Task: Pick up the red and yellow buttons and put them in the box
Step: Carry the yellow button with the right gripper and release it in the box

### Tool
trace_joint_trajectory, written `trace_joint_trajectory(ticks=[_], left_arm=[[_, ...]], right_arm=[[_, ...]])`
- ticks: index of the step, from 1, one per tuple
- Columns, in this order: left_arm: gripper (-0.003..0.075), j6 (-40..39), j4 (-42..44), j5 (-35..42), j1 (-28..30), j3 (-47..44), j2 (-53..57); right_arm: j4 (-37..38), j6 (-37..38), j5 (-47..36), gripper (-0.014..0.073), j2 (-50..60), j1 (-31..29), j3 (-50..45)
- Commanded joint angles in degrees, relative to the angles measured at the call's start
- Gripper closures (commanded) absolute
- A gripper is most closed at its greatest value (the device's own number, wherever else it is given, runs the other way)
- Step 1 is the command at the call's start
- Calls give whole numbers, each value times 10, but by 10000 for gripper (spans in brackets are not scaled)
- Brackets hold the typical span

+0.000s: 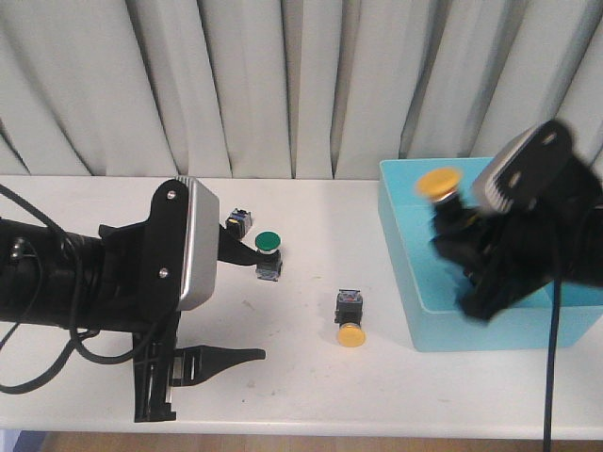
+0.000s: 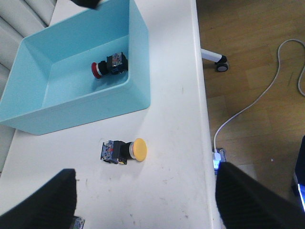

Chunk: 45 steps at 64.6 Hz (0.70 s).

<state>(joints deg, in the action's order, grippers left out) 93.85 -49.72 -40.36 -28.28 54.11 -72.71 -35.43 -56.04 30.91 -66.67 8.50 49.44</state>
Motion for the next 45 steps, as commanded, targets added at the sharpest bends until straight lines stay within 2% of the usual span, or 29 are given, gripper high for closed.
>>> trace_joint_trajectory(ticks=[1,10,18,28,45], left_arm=[[137,-9,-25,17,-2,15,10],[137,-9,-25,16,-2,15,10],[137,-9,-26,15,-2,15,10],[137,-9,-26,12,-2,15,10],[137,-9,-26,12,-2,15,10]], right_arm=[[37,150,8,363,-36,-62,64],[104,280,113,363,-142,-112,158],[148,360,162,360,-244,-119,237],[177,399,187,355,-361,-116,332],[212,403,222,350,-528,-111,497]])
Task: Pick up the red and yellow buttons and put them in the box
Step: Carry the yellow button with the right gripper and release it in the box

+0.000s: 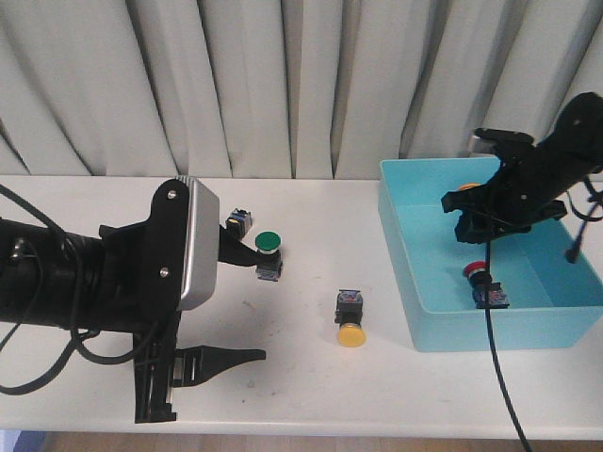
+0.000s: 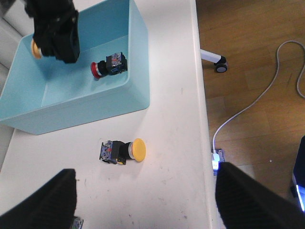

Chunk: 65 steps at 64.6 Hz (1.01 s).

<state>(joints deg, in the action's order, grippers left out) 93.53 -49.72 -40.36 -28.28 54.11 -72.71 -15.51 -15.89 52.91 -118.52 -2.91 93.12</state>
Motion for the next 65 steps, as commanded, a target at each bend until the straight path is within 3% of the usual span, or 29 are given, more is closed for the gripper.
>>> trace_joint_trajectory(ticks=[1,14,29,48,65], left_arm=[[137,-6,-26,12,-2,15,10],[137,-6,-26,12,-2,15,10],[137,-6,-26,12,-2,15,10],[137,-6,-26,12,-2,15,10],[137,-6,-26,12,-2,15,10]], right_arm=[[19,5,3,350,-17,4,69],[106,30,38,349,-116,27,182],[121,40,91,333,-174,32,250],[121,32,88,153,-164,32,252],[103,25,134,151,-74,32,252]])
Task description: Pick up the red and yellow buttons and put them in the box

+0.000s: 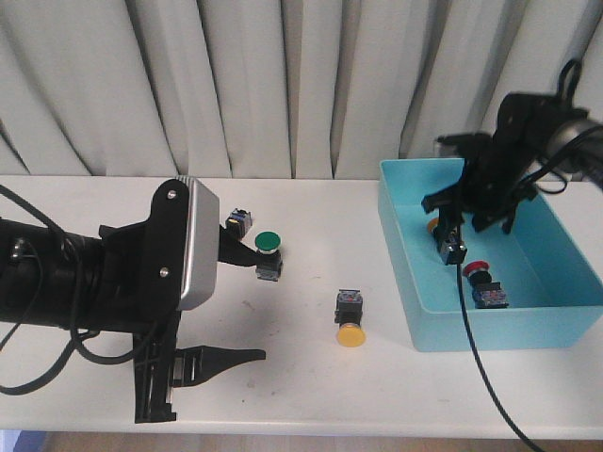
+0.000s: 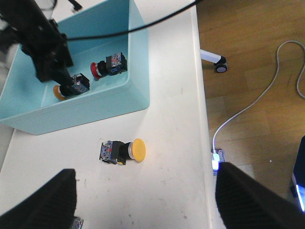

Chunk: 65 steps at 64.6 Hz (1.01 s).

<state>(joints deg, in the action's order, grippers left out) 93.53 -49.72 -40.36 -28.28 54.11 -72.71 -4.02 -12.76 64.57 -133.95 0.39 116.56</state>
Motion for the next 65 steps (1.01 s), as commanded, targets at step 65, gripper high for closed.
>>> trace_joint_trajectory(ticks=[65], left_arm=[[137,-7,-27,-8,-2,15,10]], right_arm=[[-34,3,-123,256,791,-1,-690]])
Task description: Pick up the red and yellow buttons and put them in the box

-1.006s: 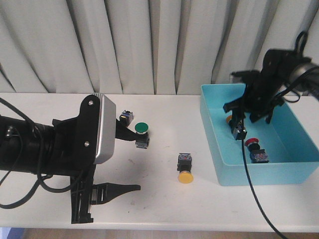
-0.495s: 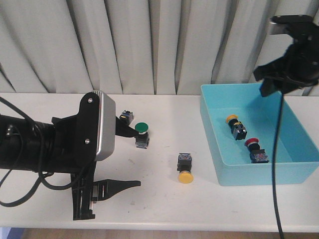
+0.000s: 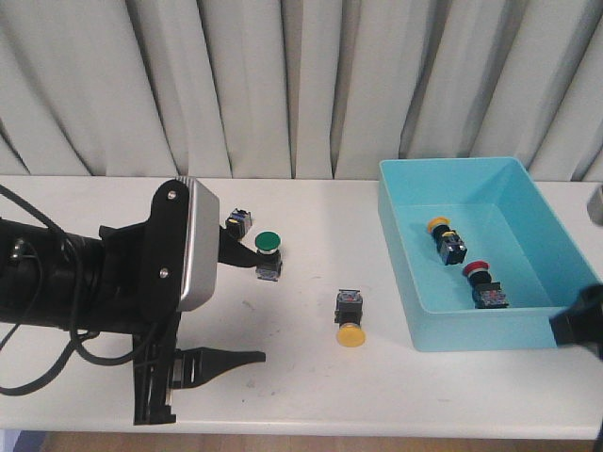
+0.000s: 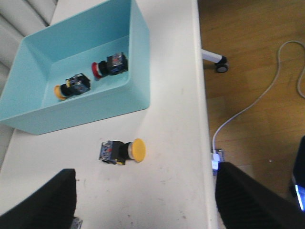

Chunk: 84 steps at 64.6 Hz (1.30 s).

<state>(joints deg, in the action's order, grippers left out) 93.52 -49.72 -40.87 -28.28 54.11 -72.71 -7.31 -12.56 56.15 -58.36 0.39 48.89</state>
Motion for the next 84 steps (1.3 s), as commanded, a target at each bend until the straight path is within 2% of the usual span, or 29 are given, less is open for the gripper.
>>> trace_joint_trajectory(ticks=[1,15,22,27,33,51,54,84], left_arm=[[137,-8,-27,-4,-2,15,10],[141,-55,-27,-6,-2,15,10],[185,-125,-27,8,-2,15,10],[249,-189,-27,16,-2,15,10],[368,-238,-27,18,-2,15,10],[724,-251,-26,16,-2,15,10],[729,-251,-26,16,-2,15,10],[727,-251,-26,15,-2,15,10]], right_arm=[[-2,1,-42,256,44,-1,-21],[-3,0,-81,256,105,-1,-70],[-3,0,-94,260,117,-1,-77],[-3,0,-97,284,118,-1,-77],[-3,0,-98,336,118,-1,-77],[-8,0,-98,571,118,-1,-77],[-8,0,-98,608,118,-1,-77],[-8,1,-58,601,118,-1,-77]])
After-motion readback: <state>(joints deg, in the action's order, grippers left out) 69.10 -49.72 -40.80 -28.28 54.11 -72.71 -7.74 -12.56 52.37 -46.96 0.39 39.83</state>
